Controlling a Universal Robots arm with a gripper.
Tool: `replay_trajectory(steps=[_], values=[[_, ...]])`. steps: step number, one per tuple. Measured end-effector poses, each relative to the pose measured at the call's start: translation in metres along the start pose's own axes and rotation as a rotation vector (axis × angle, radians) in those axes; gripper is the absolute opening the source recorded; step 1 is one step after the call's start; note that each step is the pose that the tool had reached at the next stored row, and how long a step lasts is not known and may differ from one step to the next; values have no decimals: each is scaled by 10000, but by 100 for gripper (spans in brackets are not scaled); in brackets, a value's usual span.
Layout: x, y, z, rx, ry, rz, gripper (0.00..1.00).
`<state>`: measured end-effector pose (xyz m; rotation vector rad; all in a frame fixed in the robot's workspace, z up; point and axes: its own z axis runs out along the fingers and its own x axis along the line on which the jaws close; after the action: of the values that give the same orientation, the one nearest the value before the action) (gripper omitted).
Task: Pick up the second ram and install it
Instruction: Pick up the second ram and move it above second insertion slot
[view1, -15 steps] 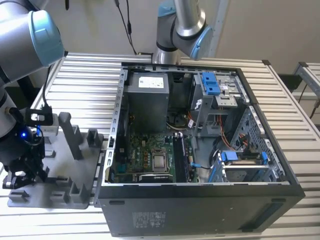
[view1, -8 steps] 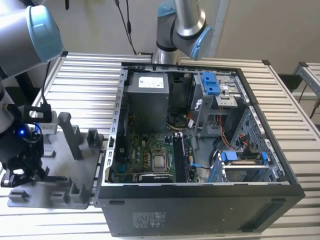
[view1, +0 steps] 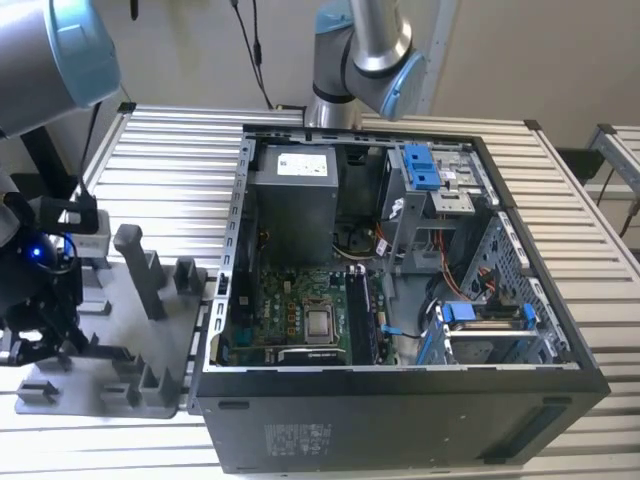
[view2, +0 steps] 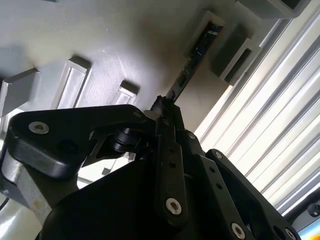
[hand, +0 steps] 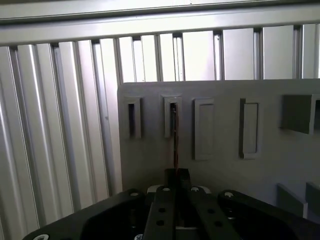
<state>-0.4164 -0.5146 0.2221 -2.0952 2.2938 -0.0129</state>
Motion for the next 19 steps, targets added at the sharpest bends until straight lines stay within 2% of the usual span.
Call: replay_trajectory(steps=[9,19], values=[[-3,-3,-118,0,1,1,14],[-4,-5,-201,0,0,1,14]])
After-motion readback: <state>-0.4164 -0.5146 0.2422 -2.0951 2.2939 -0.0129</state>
